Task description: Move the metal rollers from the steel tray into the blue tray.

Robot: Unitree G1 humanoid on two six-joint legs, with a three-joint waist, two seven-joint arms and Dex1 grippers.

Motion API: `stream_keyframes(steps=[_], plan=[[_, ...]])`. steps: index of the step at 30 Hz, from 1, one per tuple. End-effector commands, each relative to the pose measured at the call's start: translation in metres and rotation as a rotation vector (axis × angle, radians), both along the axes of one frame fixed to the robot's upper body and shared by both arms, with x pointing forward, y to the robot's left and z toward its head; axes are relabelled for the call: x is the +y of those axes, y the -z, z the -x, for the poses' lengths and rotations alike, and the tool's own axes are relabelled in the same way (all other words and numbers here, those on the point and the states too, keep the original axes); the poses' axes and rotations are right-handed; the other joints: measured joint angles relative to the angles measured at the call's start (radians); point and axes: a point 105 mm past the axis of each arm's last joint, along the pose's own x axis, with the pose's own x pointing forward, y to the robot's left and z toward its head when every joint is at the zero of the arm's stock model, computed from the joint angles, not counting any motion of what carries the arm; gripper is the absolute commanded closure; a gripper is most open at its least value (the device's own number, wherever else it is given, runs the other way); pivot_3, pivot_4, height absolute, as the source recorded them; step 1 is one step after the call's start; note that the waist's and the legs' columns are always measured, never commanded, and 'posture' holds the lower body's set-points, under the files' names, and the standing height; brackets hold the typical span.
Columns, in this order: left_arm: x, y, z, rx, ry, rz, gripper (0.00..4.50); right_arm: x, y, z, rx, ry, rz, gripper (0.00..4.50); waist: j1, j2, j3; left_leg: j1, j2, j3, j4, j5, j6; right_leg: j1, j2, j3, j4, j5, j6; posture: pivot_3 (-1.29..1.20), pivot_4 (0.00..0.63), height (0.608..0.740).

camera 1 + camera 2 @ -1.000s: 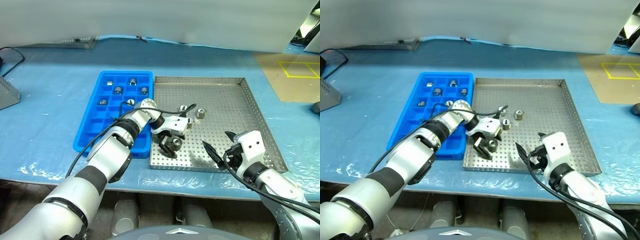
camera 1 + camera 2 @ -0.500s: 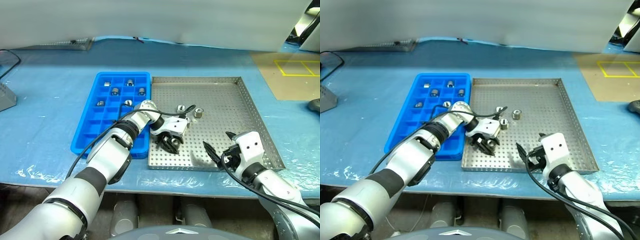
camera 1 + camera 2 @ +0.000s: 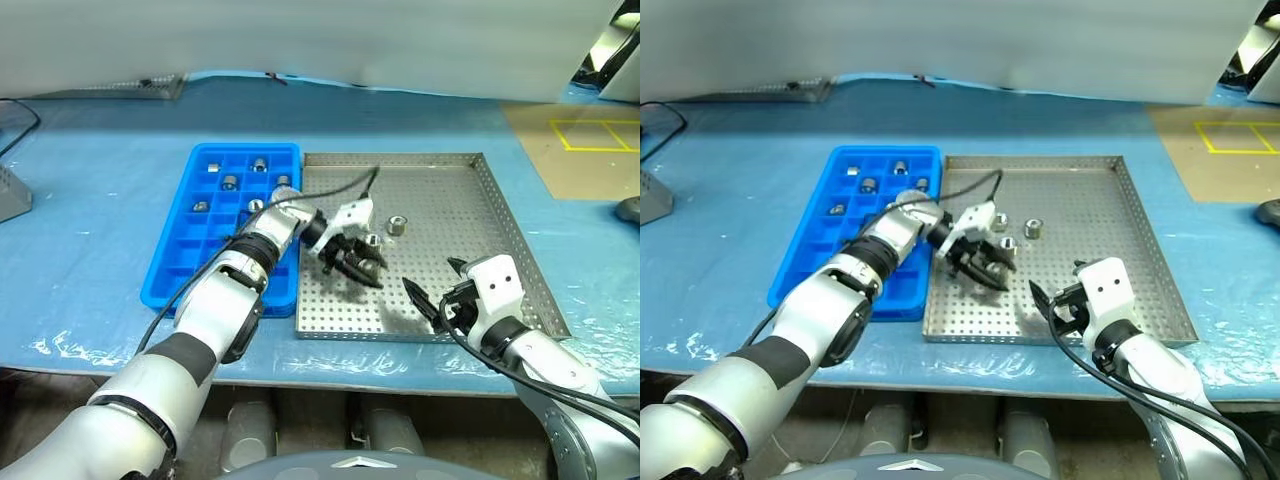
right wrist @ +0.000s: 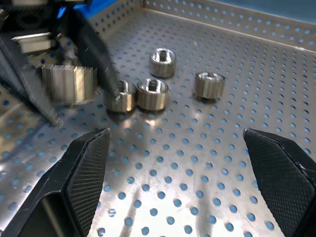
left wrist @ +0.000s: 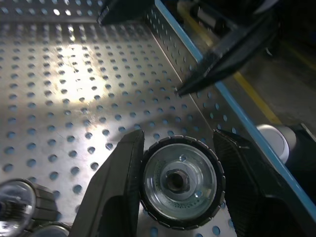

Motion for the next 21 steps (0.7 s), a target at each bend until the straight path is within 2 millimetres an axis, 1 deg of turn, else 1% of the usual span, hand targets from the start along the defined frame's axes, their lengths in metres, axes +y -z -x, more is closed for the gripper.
stream_keyframes(steps=[1,4,6,9,13,15,18,21], plan=[[0.015,-0.028,-0.006,-0.039,-0.021,0.078,2.62,0.01,-0.025,0.003,-0.064,-0.114,-0.01,0.0,-0.001,0.0,0.0,0.0,0.0,0.0,0.0,0.0,0.0,0.0,0.0,0.0,0.0,0.0,0.0,-0.19,0.15,0.74],[0.039,-0.039,-0.016,-0.075,-0.095,0.095,2.62,0.015,-0.033,-0.005,-0.067,-0.199,0.001,0.0,0.001,0.0,0.0,0.0,0.0,0.0,-0.001,0.0,0.0,0.0,0.0,0.0,0.001,0.0,0.0,-0.15,0.15,0.74],[0.058,-0.044,-0.027,-0.101,-0.202,0.111,2.62,0.022,-0.036,-0.016,-0.068,-0.281,0.011,0.0,0.003,0.0,0.0,0.0,0.0,0.0,-0.001,0.001,-0.001,0.0,0.0,0.0,0.001,0.0,-0.001,-0.06,0.15,0.74],[0.084,-0.05,-0.038,-0.122,-0.347,0.153,2.62,0.035,-0.039,-0.032,-0.076,-0.375,0.023,0.0,0.016,0.0,0.0,0.0,0.0,-0.001,0.0,0.001,-0.001,0.0,0.0,-0.001,0.001,0.001,-0.001,0.03,0.15,0.74],[0.123,-0.057,-0.054,-0.095,-0.657,0.259,2.62,0.06,-0.04,-0.057,-0.096,-0.496,0.024,0.0,0.039,0.0,0.0,-0.003,0.0,-0.001,0.0,0.002,-0.002,-0.005,0.0,-0.001,0.006,-0.001,-0.004,0.17,0.15,0.74],[0.142,-0.052,-0.055,-0.116,-0.791,0.286,2.62,0.072,-0.042,-0.067,-0.109,-0.544,0.031,0.0,0.056,0.0,0.0,-0.006,0.001,-0.001,0.0,0.002,-0.004,-0.01,-0.001,-0.001,0.011,-0.003,-0.007,0.26,0.15,0.74],[0.169,-0.041,-0.048,-0.134,-0.969,0.303,2.62,0.089,-0.044,-0.075,-0.123,-0.62,0.041,0.0,0.078,0.0,0.0,-0.009,0.003,-0.002,0.0,0.004,-0.005,-0.015,-0.001,-0.004,0.017,-0.005,-0.011,0.32,0.15,0.74],[0.192,-0.026,-0.034,-0.104,-1.09,0.307,2.62,0.099,-0.044,-0.079,-0.128,-0.678,0.055,0.0,0.101,0.0,0.0,-0.012,0.004,-0.003,0.0,0.004,-0.006,-0.018,0.0,-0.005,0.018,-0.005,-0.011,0.38,0.15,0.74]])
